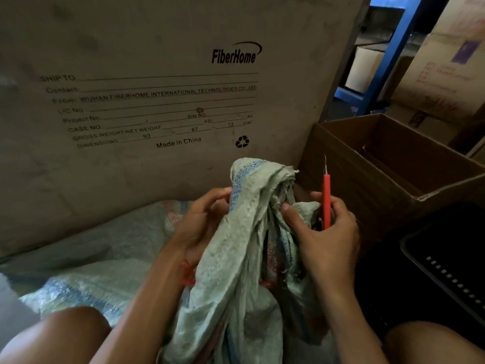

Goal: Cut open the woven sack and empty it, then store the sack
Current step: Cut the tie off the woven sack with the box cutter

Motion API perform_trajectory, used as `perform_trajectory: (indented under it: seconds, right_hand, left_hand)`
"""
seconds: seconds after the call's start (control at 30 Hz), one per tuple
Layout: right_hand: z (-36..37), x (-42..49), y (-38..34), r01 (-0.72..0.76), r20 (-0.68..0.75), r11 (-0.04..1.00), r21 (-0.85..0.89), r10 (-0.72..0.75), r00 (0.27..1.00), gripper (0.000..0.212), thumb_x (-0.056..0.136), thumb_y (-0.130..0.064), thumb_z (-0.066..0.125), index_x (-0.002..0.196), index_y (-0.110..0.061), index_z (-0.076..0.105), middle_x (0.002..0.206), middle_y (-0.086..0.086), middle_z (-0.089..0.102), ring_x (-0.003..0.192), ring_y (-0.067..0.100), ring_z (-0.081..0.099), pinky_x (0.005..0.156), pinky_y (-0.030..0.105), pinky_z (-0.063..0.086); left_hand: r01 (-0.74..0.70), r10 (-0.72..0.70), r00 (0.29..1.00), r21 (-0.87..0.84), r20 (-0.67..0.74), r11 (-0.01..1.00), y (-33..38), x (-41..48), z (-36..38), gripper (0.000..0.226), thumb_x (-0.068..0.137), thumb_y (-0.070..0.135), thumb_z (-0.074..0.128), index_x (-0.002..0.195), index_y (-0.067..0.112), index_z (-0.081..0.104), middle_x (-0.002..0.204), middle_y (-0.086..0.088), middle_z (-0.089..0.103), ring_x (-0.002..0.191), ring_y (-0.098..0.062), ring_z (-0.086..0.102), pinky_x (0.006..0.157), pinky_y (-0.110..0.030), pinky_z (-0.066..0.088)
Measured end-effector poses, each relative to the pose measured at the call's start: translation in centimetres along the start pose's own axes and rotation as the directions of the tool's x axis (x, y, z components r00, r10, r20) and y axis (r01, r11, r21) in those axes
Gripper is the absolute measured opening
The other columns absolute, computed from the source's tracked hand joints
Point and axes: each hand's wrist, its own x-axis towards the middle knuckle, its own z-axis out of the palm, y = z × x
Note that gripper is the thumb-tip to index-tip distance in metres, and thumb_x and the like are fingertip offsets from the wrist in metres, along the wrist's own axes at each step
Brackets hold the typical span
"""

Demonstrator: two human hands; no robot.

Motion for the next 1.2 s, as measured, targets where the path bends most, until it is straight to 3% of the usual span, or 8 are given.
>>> perform_trajectory:
  seconds: [0.1,0.27,0.4,0.53,0.63,0.77,1.0,1.2]
  right_hand:
    - [-0.3,-0.1,-0.1,0.055,0.010,0.996,-0.074,-0.054,0.998,0.058,0.066,-0.045,0.084,0.118,-0.031,0.063,0.115,-0.008,0.049,0.087,-0.004,0.049,0.079,0.020,0.044]
    - [1.0,-0.9,0.1,0.057,0.061,0.997,-0.052,-0.054,0.997,0.051,0.070,-0.032,0.085,0.118,-0.030,0.066,0.109,-0.009,0.052,0.088,0.003,0.056,0.082,0.027,0.049]
    - [1.9,-0.7,0.9,0.016,0.122,0.999,0.037,-0.020,0.992,0.040,0.075,-0.031,0.083,0.113,-0.031,0.069,0.106,-0.003,0.066,0.091,0.006,0.065,0.078,0.026,0.054]
    - [1.5,-0.9,-0.4,-0.124,0.181,0.933,0.337,0.065,0.981,0.015,0.089,-0.024,0.071,0.103,-0.027,0.073,0.096,-0.007,0.073,0.084,-0.001,0.068,0.075,0.022,0.052]
    - [1.0,-1.6,-1.5,-0.086,0.162,0.903,0.421,0.019,0.987,0.017,0.086,-0.035,0.074,0.102,-0.029,0.071,0.088,-0.006,0.068,0.073,0.000,0.062,0.070,0.023,0.050]
    - [1.5,-2.9,-1.8,0.002,0.217,0.925,0.379,-0.091,0.972,0.043,0.068,-0.042,0.087,0.105,-0.035,0.065,0.086,-0.001,0.060,0.075,0.016,0.060,0.070,0.037,0.056]
    - [4.1,-4.0,0.2,0.019,0.221,0.967,0.254,-0.078,0.972,0.049,0.069,-0.035,0.087,0.101,-0.034,0.051,0.087,-0.005,0.064,0.071,0.008,0.054,0.071,0.036,0.049]
    - [4.1,-3.5,0.4,0.034,0.210,0.971,0.237,-0.086,0.974,0.043,0.074,-0.028,0.085,0.103,-0.029,0.053,0.086,-0.007,0.067,0.083,0.007,0.065,0.073,0.024,0.052]
  left_hand:
    - [-0.104,0.057,0.984,0.285,0.167,0.953,0.9,0.2,-1.3,0.042,0.050,0.035,0.093,0.086,0.016,0.083,0.089,-0.003,0.080,0.080,-0.013,0.076,0.074,-0.023,0.060]
    - [-0.227,0.152,0.974,0.720,0.169,0.655,3.4,-0.4,-1.6,0.033,0.068,0.030,0.077,0.100,0.022,0.080,0.104,0.000,0.080,0.099,-0.015,0.074,0.084,-0.022,0.053]
    - [-0.261,0.218,0.964,0.726,0.155,0.636,4.3,-1.4,-2.0,0.044,0.072,0.019,0.077,0.115,0.027,0.070,0.112,0.006,0.078,0.103,-0.009,0.073,0.081,-0.017,0.056]
    - [-0.208,0.187,0.976,0.720,0.110,0.662,4.0,-1.5,-2.3,0.062,0.065,0.025,0.080,0.121,0.006,0.062,0.116,-0.012,0.074,0.107,-0.028,0.072,0.091,-0.036,0.060]
    - [-0.039,0.233,0.964,0.801,-0.127,0.598,3.2,-0.6,-1.4,0.081,0.050,0.043,0.091,0.118,0.010,0.062,0.114,-0.008,0.076,0.105,-0.027,0.073,0.098,-0.050,0.056]
    - [0.180,0.323,0.854,0.814,-0.408,0.552,2.4,-0.2,-0.9,0.073,0.043,0.061,0.091,0.100,0.019,0.073,0.092,0.001,0.080,0.081,-0.016,0.078,0.082,-0.045,0.063]
    - [0.217,0.113,0.924,0.743,-0.366,0.633,2.9,-0.8,-0.7,0.049,0.069,0.048,0.086,0.097,0.009,0.079,0.087,-0.008,0.082,0.080,-0.022,0.080,0.081,-0.038,0.063]
    - [0.244,0.042,0.937,0.735,-0.347,0.633,3.7,-0.9,-1.6,0.074,0.057,0.083,0.061,0.093,0.021,0.076,0.092,0.008,0.080,0.089,-0.011,0.074,0.091,-0.028,0.053]
